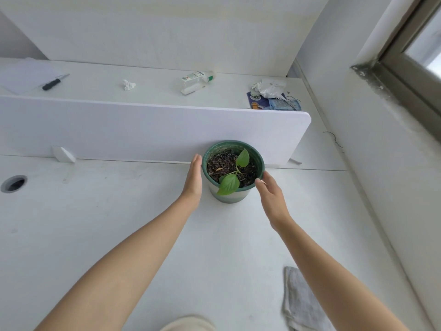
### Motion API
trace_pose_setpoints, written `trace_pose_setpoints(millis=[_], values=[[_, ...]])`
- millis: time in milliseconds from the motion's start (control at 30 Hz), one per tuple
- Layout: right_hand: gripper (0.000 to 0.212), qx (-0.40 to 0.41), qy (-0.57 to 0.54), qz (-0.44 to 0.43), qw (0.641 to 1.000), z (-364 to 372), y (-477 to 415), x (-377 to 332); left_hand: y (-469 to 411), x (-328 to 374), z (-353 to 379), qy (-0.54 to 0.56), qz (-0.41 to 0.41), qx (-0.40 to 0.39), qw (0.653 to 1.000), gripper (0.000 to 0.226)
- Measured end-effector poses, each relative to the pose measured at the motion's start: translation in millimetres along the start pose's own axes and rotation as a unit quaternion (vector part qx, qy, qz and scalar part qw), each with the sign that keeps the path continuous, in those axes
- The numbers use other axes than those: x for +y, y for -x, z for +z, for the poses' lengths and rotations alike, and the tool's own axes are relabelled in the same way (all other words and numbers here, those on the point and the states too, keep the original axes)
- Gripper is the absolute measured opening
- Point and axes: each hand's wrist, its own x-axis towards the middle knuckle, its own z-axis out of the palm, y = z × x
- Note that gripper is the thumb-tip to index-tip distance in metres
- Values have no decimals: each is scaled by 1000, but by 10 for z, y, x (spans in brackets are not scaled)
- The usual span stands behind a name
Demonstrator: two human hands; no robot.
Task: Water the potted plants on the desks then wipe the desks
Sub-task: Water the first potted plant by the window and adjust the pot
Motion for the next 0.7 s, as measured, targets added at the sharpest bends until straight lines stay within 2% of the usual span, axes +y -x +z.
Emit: trace_pose_setpoints(millis=[67,133,200,267,333,533,700], values=[[40,4,-9,-4,1000,60,-6,7,-147,-60,54,-2,-5,-15,1000,94],[40,10,-16,-1,1000,96,-18,41,-217,-136,110,-1,-11,-7,1000,99],[41,10,-19,1,1000,104,-34,42,-3,24,181,-2,-9,11,1000,90],[44,13,-38,13,999,96,-89,0,146,57,228,-16,11,15,1000,66],[50,22,-65,39,997,82,-169,-52,207,-30,250,-28,22,13,999,55],[48,34,-81,67,994,67,-365,-92,312,-138,318,-37,26,7,999,59],[32,35,-89,70,993,29,-380,-120,362,-104,353,-43,26,14,999,59]])
